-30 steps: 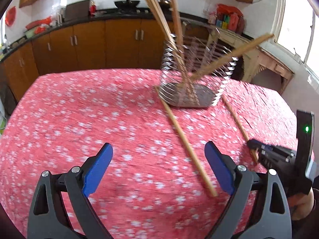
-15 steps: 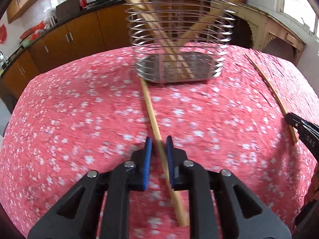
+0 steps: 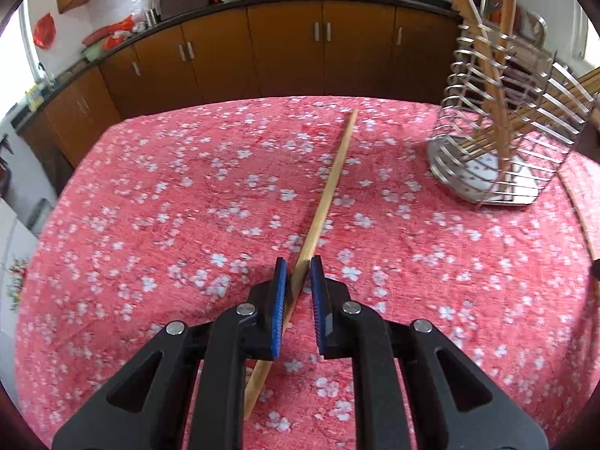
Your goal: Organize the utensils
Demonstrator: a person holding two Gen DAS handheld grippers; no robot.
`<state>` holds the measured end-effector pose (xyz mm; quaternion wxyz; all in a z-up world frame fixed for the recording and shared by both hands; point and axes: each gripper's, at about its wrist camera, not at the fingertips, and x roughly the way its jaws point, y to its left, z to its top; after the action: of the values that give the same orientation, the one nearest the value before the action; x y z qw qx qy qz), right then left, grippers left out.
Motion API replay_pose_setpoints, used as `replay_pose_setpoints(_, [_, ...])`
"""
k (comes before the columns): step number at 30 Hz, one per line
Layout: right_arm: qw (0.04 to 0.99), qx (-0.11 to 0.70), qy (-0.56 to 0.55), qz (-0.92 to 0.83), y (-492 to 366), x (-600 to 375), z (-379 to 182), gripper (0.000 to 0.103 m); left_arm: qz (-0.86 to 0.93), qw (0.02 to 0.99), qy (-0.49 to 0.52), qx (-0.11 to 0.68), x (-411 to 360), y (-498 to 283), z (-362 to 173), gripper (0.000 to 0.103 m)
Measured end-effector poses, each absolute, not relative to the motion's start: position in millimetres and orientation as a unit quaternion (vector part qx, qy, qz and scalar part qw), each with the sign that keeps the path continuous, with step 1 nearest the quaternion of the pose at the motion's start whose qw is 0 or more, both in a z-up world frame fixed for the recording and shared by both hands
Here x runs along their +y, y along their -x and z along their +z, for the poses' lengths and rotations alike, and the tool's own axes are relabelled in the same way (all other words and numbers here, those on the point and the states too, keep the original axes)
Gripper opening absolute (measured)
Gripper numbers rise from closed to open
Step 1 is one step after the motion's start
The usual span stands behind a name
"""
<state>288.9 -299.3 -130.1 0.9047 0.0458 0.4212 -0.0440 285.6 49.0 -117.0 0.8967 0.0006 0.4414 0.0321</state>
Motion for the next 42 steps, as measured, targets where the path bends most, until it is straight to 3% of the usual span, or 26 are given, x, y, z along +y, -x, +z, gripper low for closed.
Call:
replay_pose_setpoints(2, [0.905,0.421,-0.048,-0.035,-287.3,-300.9,-130.0,0.009,0.009,0.898,0.017,0.440,53.5,-281.0,-116.0,0.014])
replay_pose_setpoints(4, [0.906,0.419,-0.053,-0.027,-282.9,-302.6,-128.5,0.015,-0.012,0.899,0.024,0.437,56.1,-272.7,-114.5,0.023])
replay_pose_setpoints(6, [0.909,0.413,-0.049,-0.021,-274.2,-302.5,-125.6,0.029,-0.019,0.904,0.015,0.427,60.8,-258.7,-112.4,0.058])
replay_pose_setpoints(7, [0.911,0.410,-0.044,-0.019,-270.6,-302.0,-124.6,0.033,-0.022,0.907,0.006,0.419,62.6,-250.9,-110.9,0.061])
replay_pose_setpoints(17, [0.904,0.426,-0.024,-0.027,-256.1,-301.9,-131.7,0.034,-0.037,0.901,-0.038,0.431,53.2,-223.9,-122.5,0.062])
replay_pose_setpoints(20, [0.904,0.426,-0.025,-0.028,-255.8,-302.8,-131.8,0.034,-0.030,0.900,-0.035,0.434,52.3,-220.1,-123.0,0.067])
replay_pose_setpoints(23, [0.904,0.427,-0.019,-0.030,-256.4,-301.2,-132.0,0.034,-0.020,0.897,-0.020,0.441,61.2,-224.3,-124.8,0.078])
replay_pose_setpoints(30, [0.903,0.427,-0.020,-0.030,-257.1,-301.4,-132.4,0.035,-0.014,0.896,-0.020,0.443,61.6,-224.8,-125.9,0.083])
replay_pose_setpoints(39, [0.903,0.427,-0.020,-0.030,-257.1,-302.1,-132.4,0.034,-0.014,0.896,-0.019,0.443,61.5,-227.1,-126.4,0.083])
replay_pose_setpoints(42, [0.904,0.427,-0.017,-0.028,-257.1,-299.9,-132.3,0.027,-0.014,0.897,-0.020,0.442,61.2,-226.2,-125.5,0.081])
